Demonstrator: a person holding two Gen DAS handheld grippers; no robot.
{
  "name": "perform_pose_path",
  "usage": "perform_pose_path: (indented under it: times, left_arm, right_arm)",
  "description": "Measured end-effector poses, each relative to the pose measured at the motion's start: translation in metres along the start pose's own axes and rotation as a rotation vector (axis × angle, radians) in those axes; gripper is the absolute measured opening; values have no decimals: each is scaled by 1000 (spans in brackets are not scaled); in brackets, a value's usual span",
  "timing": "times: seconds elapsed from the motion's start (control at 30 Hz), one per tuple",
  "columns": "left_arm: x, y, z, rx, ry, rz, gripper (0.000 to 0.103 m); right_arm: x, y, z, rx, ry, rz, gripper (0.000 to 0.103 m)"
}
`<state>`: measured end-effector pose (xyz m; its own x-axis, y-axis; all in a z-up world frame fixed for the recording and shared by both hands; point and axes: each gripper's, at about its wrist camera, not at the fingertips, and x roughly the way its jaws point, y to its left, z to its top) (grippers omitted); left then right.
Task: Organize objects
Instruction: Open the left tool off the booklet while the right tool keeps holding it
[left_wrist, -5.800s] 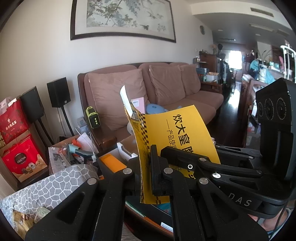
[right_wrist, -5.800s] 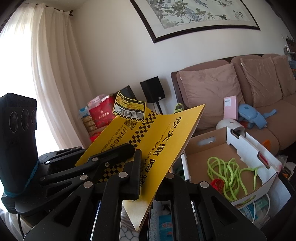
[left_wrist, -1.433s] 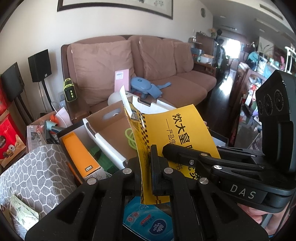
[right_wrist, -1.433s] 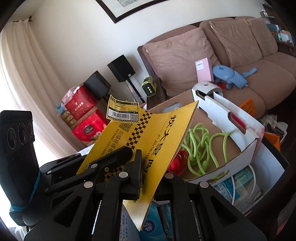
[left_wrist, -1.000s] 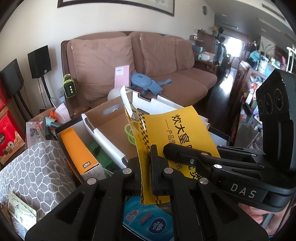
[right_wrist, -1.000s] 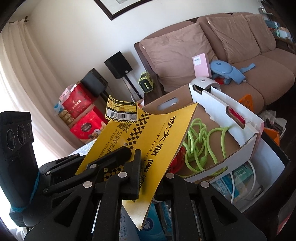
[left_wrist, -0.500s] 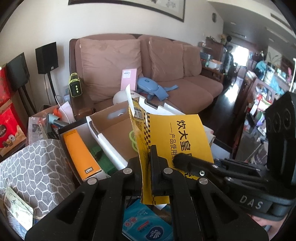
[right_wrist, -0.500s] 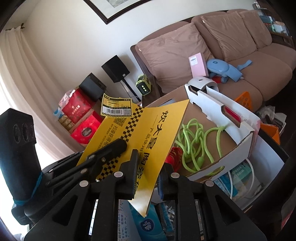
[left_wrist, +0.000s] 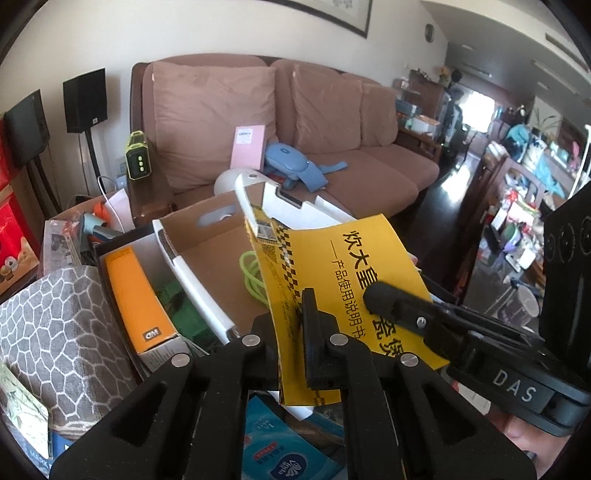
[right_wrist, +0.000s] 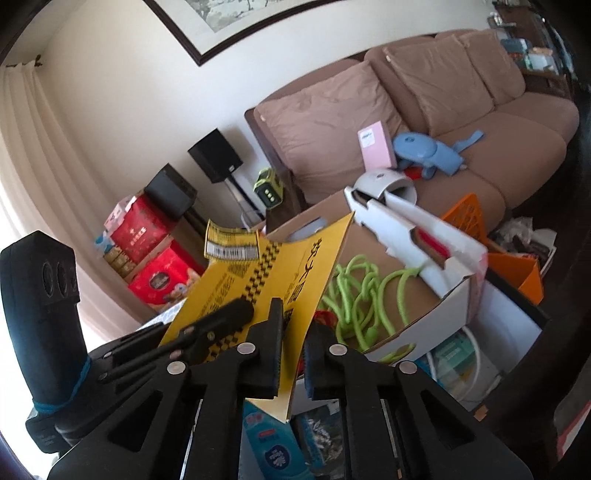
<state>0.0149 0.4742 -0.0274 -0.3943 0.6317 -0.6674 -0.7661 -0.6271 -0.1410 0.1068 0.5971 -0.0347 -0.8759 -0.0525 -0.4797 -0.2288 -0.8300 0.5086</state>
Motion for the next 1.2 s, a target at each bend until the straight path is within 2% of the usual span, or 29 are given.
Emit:
perform_pose_path:
  times: [0.1, 0.13, 0.5, 1.2]
  left_arm:
    - [-1, -4, 1, 5, 4, 7, 19]
    - [-1, -4, 1, 6, 1, 6, 20]
    - [4, -8, 0, 11, 11, -7, 20]
    - [17, -2, -6, -41, 35, -38, 20]
  right_arm:
    - [-2, 3, 1, -17, -16, -16, 5]
    - [-2, 4, 2, -20, -18, -24, 5]
    - [0, -2, 4, -2, -17, -41, 5]
    - [3, -18, 5, 45, 0, -90, 6]
